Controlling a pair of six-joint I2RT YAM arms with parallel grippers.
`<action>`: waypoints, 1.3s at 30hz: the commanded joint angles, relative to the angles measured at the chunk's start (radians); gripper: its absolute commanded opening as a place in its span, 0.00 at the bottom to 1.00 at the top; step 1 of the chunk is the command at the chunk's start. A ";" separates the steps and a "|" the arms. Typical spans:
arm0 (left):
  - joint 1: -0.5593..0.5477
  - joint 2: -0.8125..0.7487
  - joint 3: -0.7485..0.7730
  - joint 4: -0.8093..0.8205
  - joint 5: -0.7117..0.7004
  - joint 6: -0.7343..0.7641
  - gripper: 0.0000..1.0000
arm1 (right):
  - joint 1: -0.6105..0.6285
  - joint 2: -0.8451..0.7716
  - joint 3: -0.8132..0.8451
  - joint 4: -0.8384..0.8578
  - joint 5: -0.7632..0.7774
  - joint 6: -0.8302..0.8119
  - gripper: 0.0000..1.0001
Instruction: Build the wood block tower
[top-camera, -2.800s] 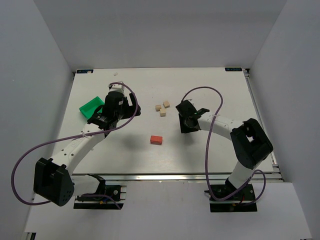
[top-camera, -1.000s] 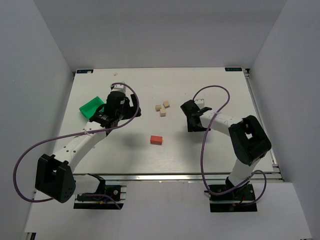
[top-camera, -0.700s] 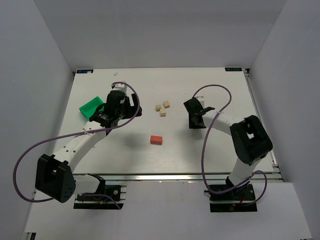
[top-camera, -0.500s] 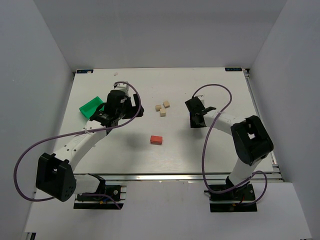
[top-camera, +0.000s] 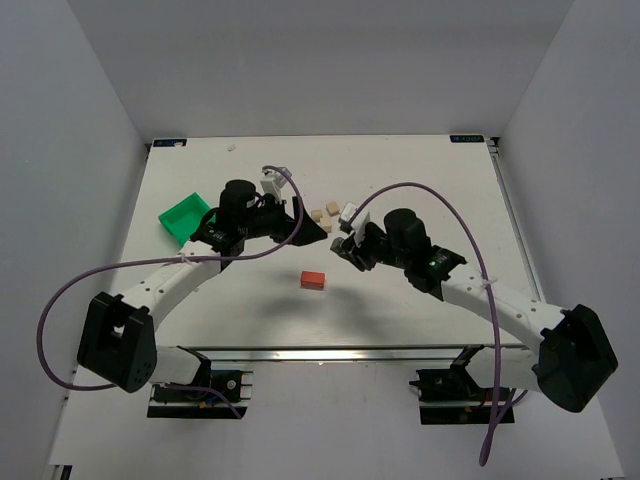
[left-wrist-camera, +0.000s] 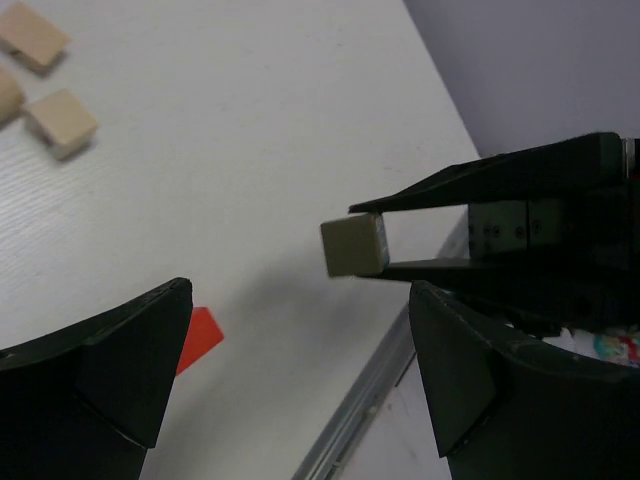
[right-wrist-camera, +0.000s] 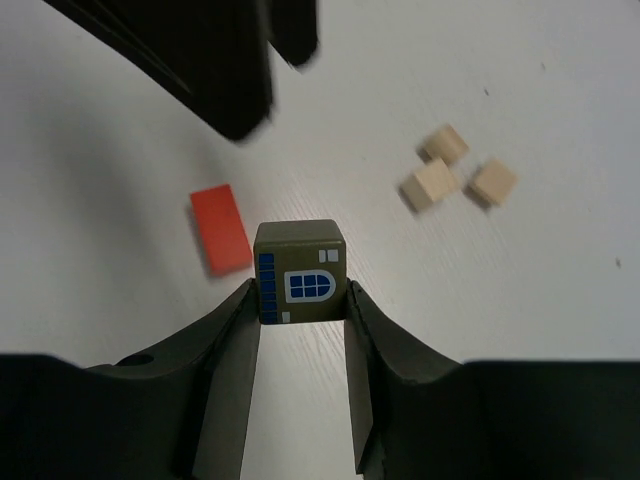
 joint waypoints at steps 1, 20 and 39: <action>-0.016 0.009 -0.032 0.131 0.181 -0.074 0.98 | 0.045 -0.003 0.010 0.100 -0.151 -0.117 0.22; -0.070 -0.011 -0.093 0.108 0.110 -0.082 0.63 | 0.139 -0.016 0.045 0.187 0.058 -0.071 0.24; -0.064 -0.146 -0.143 0.085 0.276 0.657 0.00 | 0.125 -0.104 0.070 -0.122 0.084 0.064 0.88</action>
